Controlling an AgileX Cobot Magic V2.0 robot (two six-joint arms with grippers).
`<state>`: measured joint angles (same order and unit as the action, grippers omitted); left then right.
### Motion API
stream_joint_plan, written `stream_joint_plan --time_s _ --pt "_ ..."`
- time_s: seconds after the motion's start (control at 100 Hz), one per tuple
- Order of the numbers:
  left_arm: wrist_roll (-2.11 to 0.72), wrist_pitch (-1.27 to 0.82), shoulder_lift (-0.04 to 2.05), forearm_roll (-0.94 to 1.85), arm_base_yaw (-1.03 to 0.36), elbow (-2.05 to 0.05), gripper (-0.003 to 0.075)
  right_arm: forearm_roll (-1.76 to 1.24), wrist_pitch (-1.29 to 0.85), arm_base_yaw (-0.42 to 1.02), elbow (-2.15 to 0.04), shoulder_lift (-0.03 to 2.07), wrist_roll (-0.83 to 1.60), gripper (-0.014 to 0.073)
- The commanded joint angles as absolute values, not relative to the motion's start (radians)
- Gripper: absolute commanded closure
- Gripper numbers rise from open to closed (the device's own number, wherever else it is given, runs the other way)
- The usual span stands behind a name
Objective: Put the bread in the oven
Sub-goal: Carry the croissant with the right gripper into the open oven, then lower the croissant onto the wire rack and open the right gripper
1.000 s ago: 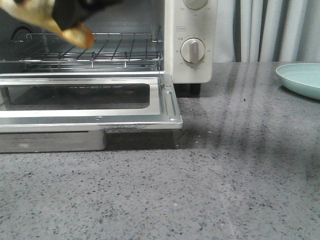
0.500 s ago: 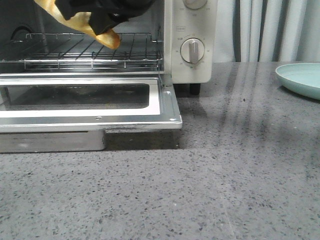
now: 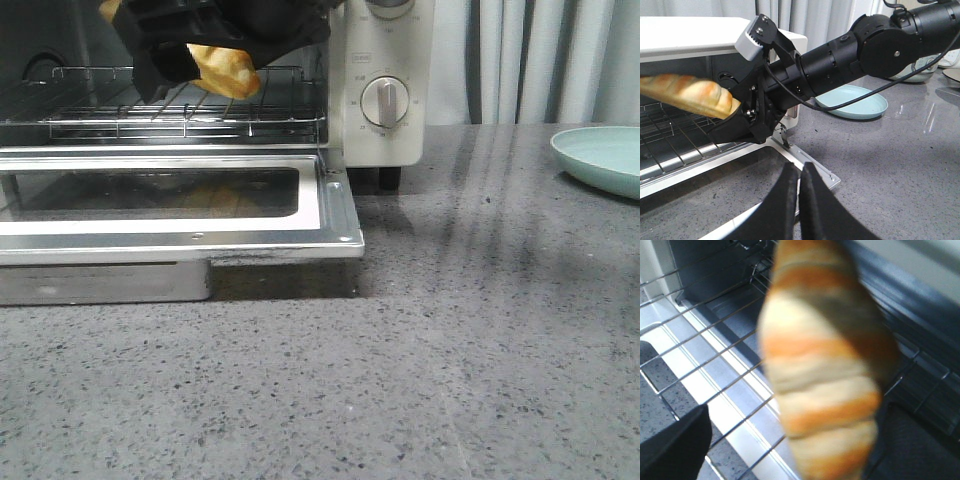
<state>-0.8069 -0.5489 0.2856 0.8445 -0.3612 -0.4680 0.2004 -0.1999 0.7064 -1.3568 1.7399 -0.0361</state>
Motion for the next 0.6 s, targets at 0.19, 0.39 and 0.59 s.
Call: stream_joint_plan --time_s 0.19,0.39,0.59 --pt "-0.808 -0.404 0.275 0.882 -0.367 -0.506 0.0742 0.061 -0.334 0.768 -1.381 1.619 -0.034 0.0108" --pt "-0.808 -0.309 0.251 0.857 -0.367 -0.506 0.0742 0.103 -0.237 0.901 -1.268 1.505 -0.034 0.0476" --pt "-0.808 -0.318 0.249 0.82 -0.367 -0.506 0.0742 0.118 -0.21 0.934 -1.123 1.295 -0.034 0.0654"
